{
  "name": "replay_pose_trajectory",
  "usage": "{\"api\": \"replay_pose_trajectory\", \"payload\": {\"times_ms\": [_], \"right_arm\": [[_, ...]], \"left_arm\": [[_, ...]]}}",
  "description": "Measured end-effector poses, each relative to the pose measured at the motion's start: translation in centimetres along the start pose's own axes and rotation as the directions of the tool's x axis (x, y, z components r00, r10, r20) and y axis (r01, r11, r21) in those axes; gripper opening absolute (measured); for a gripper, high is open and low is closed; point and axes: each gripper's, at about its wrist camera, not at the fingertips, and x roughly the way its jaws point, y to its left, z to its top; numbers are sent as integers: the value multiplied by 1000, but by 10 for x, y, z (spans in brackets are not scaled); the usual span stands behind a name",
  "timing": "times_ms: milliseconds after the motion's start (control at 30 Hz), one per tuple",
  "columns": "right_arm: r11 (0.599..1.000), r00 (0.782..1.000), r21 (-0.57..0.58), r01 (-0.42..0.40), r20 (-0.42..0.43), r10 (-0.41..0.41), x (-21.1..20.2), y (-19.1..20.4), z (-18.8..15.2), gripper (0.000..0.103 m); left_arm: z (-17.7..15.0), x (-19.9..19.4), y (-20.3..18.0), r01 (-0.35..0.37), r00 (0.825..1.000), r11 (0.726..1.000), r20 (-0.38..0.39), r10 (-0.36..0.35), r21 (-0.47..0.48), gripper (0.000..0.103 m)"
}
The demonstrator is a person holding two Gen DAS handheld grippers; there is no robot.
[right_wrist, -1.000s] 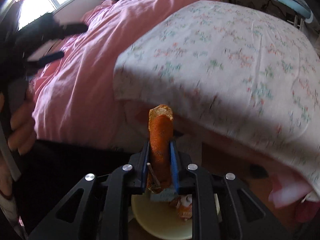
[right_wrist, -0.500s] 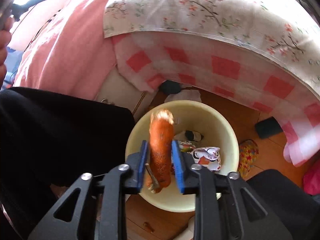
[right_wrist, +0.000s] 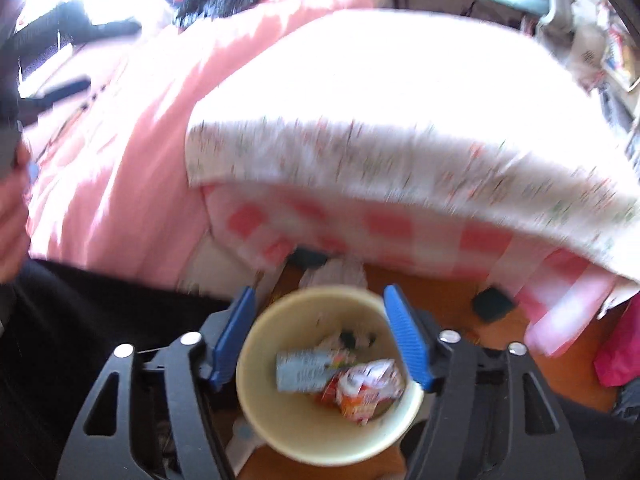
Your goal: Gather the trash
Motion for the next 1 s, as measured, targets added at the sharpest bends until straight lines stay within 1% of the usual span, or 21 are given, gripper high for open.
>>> {"api": "replay_pose_trajectory", "payload": {"times_ms": [33, 100, 133, 167, 200, 267, 367, 467, 500, 533, 567, 600, 633, 667, 733, 767, 900, 933, 1000], "right_arm": [[1000, 999, 1, 14, 38, -14, -8, -2, 6, 73], [999, 991, 1, 51, 125, -50, -27, -5, 20, 78], [997, 983, -4, 78, 169, -77, -36, -7, 28, 82], [993, 969, -10, 119, 220, -114, -47, -8, 37, 86], [987, 952, -14, 160, 266, -150, -57, -8, 44, 88], [973, 910, -13, 232, 357, -212, -77, -11, 61, 95], [956, 849, -8, 294, 462, -257, -101, -14, 82, 95], [925, 772, -21, 378, 559, -303, -117, -18, 95, 95], [917, 752, -21, 398, 579, -313, -119, -20, 95, 95], [912, 740, -15, 410, 590, -323, -119, -23, 97, 95], [911, 733, 4, 412, 593, -334, -116, -28, 97, 95], [915, 736, 26, 403, 585, -341, -112, -33, 97, 95], [923, 758, 42, 383, 556, -340, -106, -39, 99, 95], [927, 775, 50, 372, 532, -340, -108, -41, 102, 95], [930, 767, 42, 366, 553, -327, -111, -38, 102, 95], [930, 767, 29, 367, 556, -320, -112, -36, 102, 95], [926, 787, -27, 377, 536, -305, -107, -23, 101, 95], [924, 789, -40, 379, 536, -301, -107, -22, 101, 95], [914, 785, -67, 401, 539, -305, -105, -17, 100, 95]], "left_arm": [[1, -3, -1, 4, 1000, 1000, 6, -4, -1, 96], [3, -7, -1, 9, 1000, 1000, 18, -9, -3, 96], [4, -9, -2, 11, 1000, 1000, 24, -11, -3, 96], [5, -11, -3, 12, 999, 1000, 30, -12, -1, 96], [8, -13, -5, 14, 999, 1000, 37, -14, 0, 96], [12, -16, -9, 14, 999, 1000, 52, -14, 3, 96], [17, -22, -18, 19, 997, 1000, 76, -21, 18, 96], [25, -27, -28, 36, 994, 999, 103, -40, 37, 96], [27, -29, -31, 37, 992, 998, 118, -42, 45, 96], [31, -30, -35, 39, 990, 998, 135, -45, 49, 96], [34, -31, -39, 42, 988, 998, 149, -49, 52, 96], [37, -31, -43, 46, 986, 997, 161, -54, 57, 96], [41, -30, -47, 46, 984, 997, 167, -57, 66, 96], [43, -29, -52, 44, 984, 996, 171, -57, 79, 96], [45, -27, -59, 42, 983, 994, 173, -58, 98, 96], [44, -27, -60, 45, 984, 994, 169, -62, 102, 96], [44, -28, -61, 39, 983, 993, 174, -57, 109, 96], [44, -27, -59, 41, 984, 994, 170, -58, 104, 96], [44, -26, -54, 42, 985, 995, 165, -57, 91, 96]]}}
